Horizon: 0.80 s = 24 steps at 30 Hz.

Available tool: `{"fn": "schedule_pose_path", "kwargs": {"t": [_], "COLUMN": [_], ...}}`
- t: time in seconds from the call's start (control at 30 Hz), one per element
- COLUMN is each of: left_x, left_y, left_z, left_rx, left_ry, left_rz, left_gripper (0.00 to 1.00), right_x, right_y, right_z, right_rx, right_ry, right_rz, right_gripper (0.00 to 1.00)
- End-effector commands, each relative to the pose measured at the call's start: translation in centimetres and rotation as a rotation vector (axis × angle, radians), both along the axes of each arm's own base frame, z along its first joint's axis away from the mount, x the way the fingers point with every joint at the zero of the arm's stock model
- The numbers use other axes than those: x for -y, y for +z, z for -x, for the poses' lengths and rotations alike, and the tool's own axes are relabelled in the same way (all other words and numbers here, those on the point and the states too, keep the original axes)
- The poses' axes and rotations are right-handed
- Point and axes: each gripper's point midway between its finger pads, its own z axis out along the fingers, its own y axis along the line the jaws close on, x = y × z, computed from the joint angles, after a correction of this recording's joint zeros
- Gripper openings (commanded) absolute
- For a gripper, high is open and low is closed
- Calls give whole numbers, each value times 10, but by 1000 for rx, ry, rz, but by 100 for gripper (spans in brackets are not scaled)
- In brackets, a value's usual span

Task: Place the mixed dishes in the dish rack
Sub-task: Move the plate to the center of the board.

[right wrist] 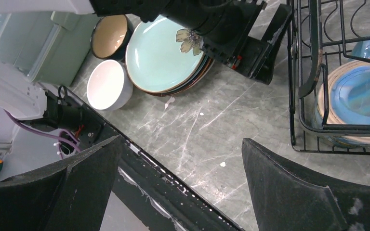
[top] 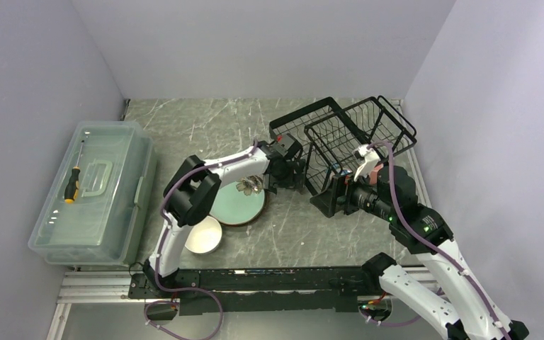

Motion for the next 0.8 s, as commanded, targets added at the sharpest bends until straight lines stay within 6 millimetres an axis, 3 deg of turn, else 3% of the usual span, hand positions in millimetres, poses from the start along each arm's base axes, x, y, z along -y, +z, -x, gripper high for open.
{"fn": "schedule_pose_path", "kwargs": {"t": [0.0, 0.2, 0.47, 0.6, 0.77], "left_x": [-8, -15, -32, -60, -104], "left_y": [0, 44, 119, 147, 172], "left_z": [41, 42, 46, 36, 2], "left_rx": [-75, 4, 128, 220, 241], "left_ry": [-39, -67, -104, -74, 31], "left_rz": [-34, -7, 41, -29, -2], "left_gripper": [99, 99, 99, 99, 100], "right_x": [-3, -4, -3, -4, -8], "right_y": [5, 5, 13, 16, 17], "right_z": [0, -2, -7, -10, -12], "right_rx": [15, 14, 25, 26, 27], "right_ry": [0, -4, -21, -24, -18], "right_rz": [-31, -38, -29, -32, -51], "right_gripper": [97, 97, 96, 96, 96]}}
